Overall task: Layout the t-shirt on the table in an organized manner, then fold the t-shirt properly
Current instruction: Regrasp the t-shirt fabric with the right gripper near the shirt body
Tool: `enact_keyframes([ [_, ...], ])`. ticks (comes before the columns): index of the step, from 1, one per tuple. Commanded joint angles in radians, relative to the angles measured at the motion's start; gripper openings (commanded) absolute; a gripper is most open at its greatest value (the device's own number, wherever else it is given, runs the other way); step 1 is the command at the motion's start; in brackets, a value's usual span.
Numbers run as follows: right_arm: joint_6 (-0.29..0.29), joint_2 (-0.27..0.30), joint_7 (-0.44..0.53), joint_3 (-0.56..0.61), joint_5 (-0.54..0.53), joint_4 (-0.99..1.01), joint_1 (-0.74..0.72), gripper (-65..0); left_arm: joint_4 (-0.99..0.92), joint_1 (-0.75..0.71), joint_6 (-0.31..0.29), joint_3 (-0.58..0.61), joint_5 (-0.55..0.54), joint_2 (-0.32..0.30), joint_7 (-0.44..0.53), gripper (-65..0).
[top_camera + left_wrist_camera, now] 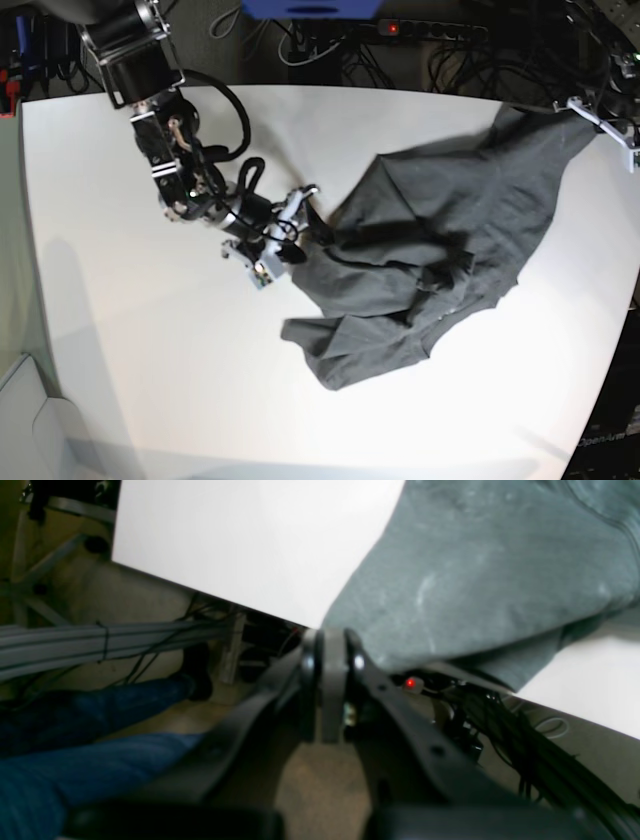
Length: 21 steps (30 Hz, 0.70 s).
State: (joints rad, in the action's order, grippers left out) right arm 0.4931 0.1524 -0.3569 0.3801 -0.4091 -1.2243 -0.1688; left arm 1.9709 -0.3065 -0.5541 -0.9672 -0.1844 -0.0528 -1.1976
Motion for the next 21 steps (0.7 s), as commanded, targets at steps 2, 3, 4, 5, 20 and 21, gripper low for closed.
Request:
enact_keyframes([
  [2,0.006,0.002,0.049,-0.003,-0.018,0.011,-0.016,-30.2,0.018,-0.006,0.001,-0.009,0.001,-0.014,0.009,-64.6],
  [3,0.006,0.002,0.055,-0.003,-0.018,0.022,-0.016,-30.2,0.018,-0.007,0.001,-0.009,0.003,-0.014,0.009,-64.6],
  [4,0.006,0.002,0.062,-0.003,-0.018,0.027,-0.015,-30.2,0.018,-0.007,0.001,-0.009,0.003,-0.014,0.009,-64.6],
  [5,0.006,0.002,0.063,-0.003,-0.018,0.027,-0.013,-30.2,0.018,-0.007,0.001,-0.009,0.001,-0.014,0.009,-64.6],
  [20,0.006,-0.003,0.164,-0.003,-0.017,0.110,-0.019,-30.2,0.020,-0.007,0.001,-0.009,0.000,-0.012,0.009,-64.6],
  [21,0.006,-0.003,0.181,-0.003,-0.017,0.116,-0.019,-30.3,0.020,-0.007,0.001,-0.011,0.000,-0.012,0.009,-64.6],
])
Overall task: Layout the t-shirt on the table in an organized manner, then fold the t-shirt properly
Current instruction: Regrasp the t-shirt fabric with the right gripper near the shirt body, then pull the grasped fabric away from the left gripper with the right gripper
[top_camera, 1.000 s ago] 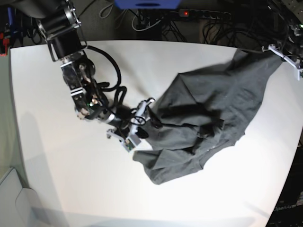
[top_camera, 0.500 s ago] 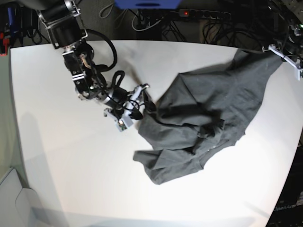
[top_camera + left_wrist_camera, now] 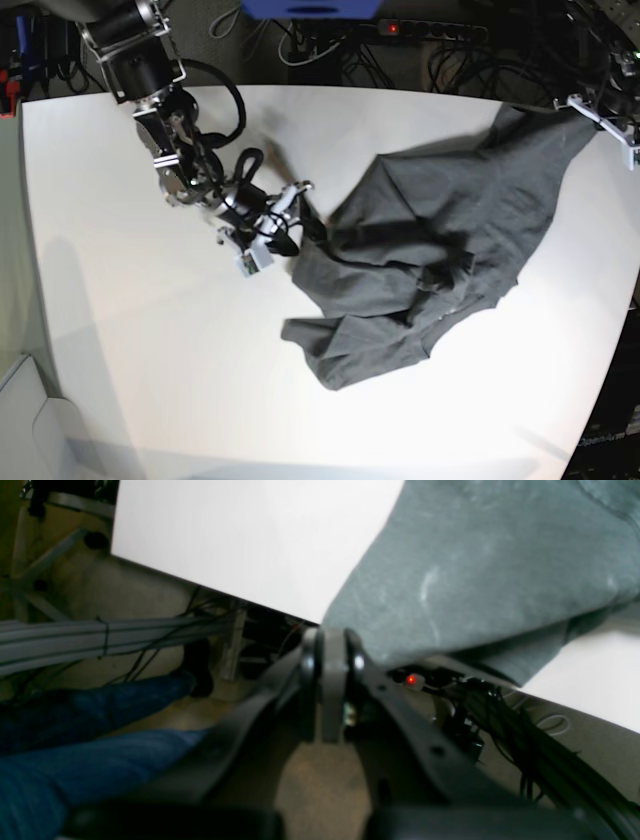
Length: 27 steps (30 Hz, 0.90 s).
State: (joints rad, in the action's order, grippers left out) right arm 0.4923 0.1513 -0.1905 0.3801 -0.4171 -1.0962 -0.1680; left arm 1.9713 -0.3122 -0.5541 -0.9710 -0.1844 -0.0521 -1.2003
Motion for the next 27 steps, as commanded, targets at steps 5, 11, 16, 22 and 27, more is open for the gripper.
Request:
enact_keyframes([
  [5,0.007,-0.002,0.046,-0.003,-0.009,-0.006,-0.020,-32.7,0.020,-0.002,0.001,-0.007,0.000,-0.013,0.012,-64.6],
  [11,0.007,-0.022,0.047,0.003,-0.010,0.040,-0.054,-42.9,0.020,-0.002,0.001,-0.007,0.000,-0.013,0.012,-64.6],
  [16,0.009,-0.065,0.049,-0.003,-0.010,0.166,-0.115,-48.1,0.020,-0.002,0.001,-0.007,0.000,-0.016,0.012,-64.6],
  [22,0.007,-0.077,0.044,-0.003,-0.010,0.184,-0.150,-65.0,0.020,-0.002,0.001,-0.007,0.000,-0.033,0.012,-64.6],
  [27,0.004,0.044,-0.022,-0.008,-0.015,-0.068,-0.126,-65.0,0.020,-0.002,-0.001,-0.030,-0.002,-0.044,0.012,-64.6],
])
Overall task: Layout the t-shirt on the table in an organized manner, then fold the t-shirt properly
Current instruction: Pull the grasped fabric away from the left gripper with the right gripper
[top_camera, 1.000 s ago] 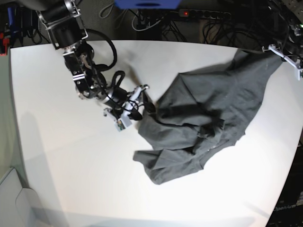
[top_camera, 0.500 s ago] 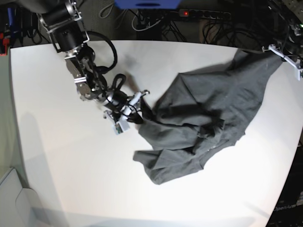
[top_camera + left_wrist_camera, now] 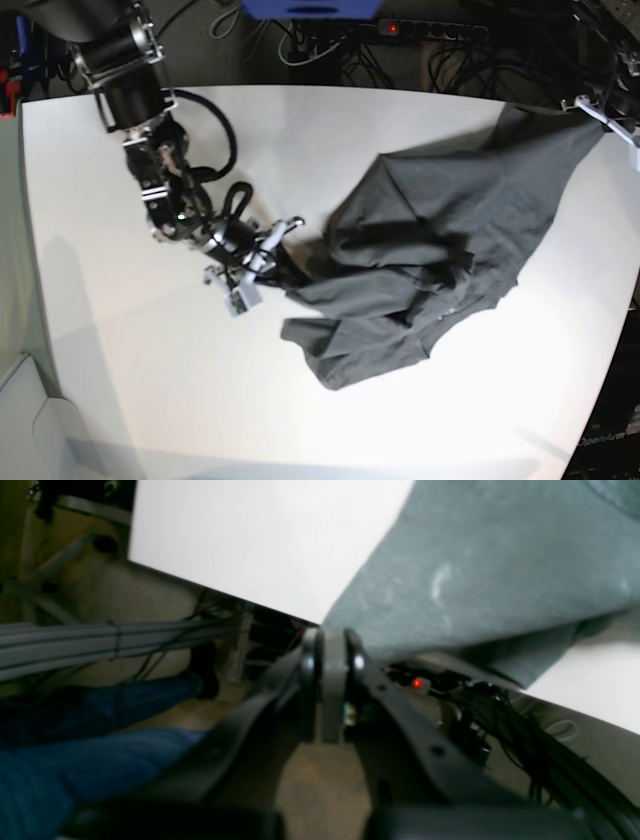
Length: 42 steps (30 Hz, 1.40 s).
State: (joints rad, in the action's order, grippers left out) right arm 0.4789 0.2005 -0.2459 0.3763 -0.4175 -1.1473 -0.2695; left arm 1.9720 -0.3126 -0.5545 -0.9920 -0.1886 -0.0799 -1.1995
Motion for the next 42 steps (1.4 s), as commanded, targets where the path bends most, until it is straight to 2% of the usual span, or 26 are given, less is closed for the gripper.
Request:
enact_keyframes([
  [1,0.017,0.024,-0.003,-0.009,-0.014,-0.086,-0.020,-65.0,0.017,0.000,0.000,-0.014,0.002,-0.016,0.011,-64.6],
  [3,0.016,0.060,-0.073,-0.064,-0.014,-0.204,-0.011,-65.0,0.017,0.003,0.000,-0.014,0.002,-0.016,0.011,-64.6],
  [9,0.019,0.066,-0.261,-0.340,-0.010,-0.471,-0.053,-65.0,0.020,0.002,0.000,-0.014,0.002,-0.010,0.010,-64.6],
  [15,0.024,0.066,-0.439,-0.422,-0.010,-0.606,-0.199,-65.0,0.026,0.007,0.000,-0.012,0.001,-0.001,0.000,-64.6],
  [19,0.024,0.060,-0.514,-0.411,-0.010,-0.689,-0.268,-65.0,0.033,0.003,0.000,-0.014,0.001,0.010,0.007,-64.6],
  [23,0.024,0.037,-0.531,-0.368,-0.008,-0.675,-0.305,-65.0,0.033,0.000,0.000,-0.014,0.001,0.010,0.010,-64.6],
  [31,0.020,0.030,-0.528,-0.320,-0.008,-0.449,-0.437,-65.0,0.033,0.000,0.000,-0.014,0.001,0.010,0.010,-64.6],
  [34,0.020,0.027,-0.527,-0.265,-0.010,-0.340,-0.506,-65.0,0.033,-0.001,0.000,-0.015,0.001,0.009,0.010,-64.6],
  [39,0.024,-0.025,-0.527,-0.185,-0.010,-0.277,-0.563,-65.0,0.033,-0.001,0.000,-0.017,0.002,0.002,0.010,-64.6],
  [42,0.024,-0.071,-0.531,-0.136,-0.010,-0.280,-0.564,-65.0,0.033,-0.001,0.000,-0.064,0.002,0.001,0.011,-64.6],
])
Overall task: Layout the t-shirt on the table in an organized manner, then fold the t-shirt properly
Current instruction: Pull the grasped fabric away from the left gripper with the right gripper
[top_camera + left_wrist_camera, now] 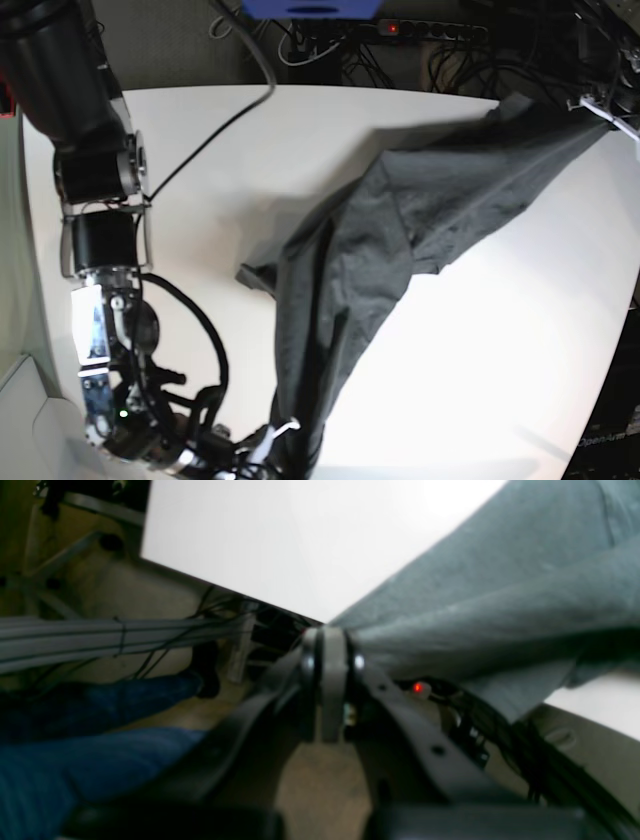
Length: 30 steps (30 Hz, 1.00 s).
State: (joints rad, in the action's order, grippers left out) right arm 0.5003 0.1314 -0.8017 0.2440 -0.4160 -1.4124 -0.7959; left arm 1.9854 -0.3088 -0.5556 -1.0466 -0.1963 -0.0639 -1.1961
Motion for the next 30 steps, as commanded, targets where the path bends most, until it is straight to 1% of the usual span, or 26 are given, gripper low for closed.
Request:
enact_keyframes([
  [1,0.002,-0.014,0.026,0.018,-0.011,-0.015,-0.040,-65.0,0.018,-0.003,0.001,-0.031,0.010,-0.015,0.008,-64.6],
  [3,0.001,-0.039,0.028,0.058,-0.010,-0.012,-0.046,-65.0,0.015,0.003,0.001,-0.076,0.010,-0.020,0.008,-64.6],
  [5,-0.004,-0.049,0.028,0.091,-0.008,0.015,-0.067,-65.0,0.012,0.004,0.001,-0.103,0.010,-0.047,0.008,-64.6],
  [7,-0.005,-0.062,0.029,0.102,-0.008,0.074,-0.098,-65.0,0.010,0.004,0.001,-0.119,0.010,-0.067,0.008,-64.6],
  [9,-0.028,-0.065,0.029,0.102,-0.007,0.140,-0.121,-65.0,0.010,0.001,0.001,-0.140,0.010,-0.076,0.008,-64.6],
  [12,-0.038,-0.062,0.052,0.101,0.042,0.212,-0.130,-65.0,0.013,0.003,0.001,-0.163,0.010,-0.076,0.008,-64.6],
  [15,-0.038,-0.059,0.087,0.099,0.108,0.219,-0.099,-65.0,0.013,0.006,0.001,-0.165,0.008,-0.072,0.008,-64.6],
  [18,-0.038,-0.042,0.086,0.097,0.151,0.213,-0.056,-65.0,0.016,0.004,0.001,-0.165,-0.065,-0.052,0.006,-64.6],
  [20,-0.038,-0.039,0.084,0.096,0.161,0.213,-0.027,-65.0,0.018,-0.002,0.001,-0.168,-0.127,-0.053,-0.003,-64.6],
  [22,-0.038,-0.028,0.083,0.054,0.161,0.213,0.010,-65.0,0.018,-0.005,0.001,-0.169,-0.180,-0.053,-0.003,-64.6],
  [26,-0.038,-0.025,0.083,-0.016,0.161,0.213,0.077,-65.0,0.019,-0.007,0.001,-0.169,-0.262,-0.053,-0.006,-64.5],
  [28,-0.038,-0.025,0.083,-0.030,0.159,0.213,0.092,-65.0,0.019,-0.013,-0.001,-0.169,-0.306,-0.053,-0.006,-64.5],
  [30,-0.038,-0.014,0.083,-0.036,0.159,0.212,0.109,-65.0,0.019,-0.033,-0.001,-0.169,-0.388,-0.066,-0.006,-64.5],
])
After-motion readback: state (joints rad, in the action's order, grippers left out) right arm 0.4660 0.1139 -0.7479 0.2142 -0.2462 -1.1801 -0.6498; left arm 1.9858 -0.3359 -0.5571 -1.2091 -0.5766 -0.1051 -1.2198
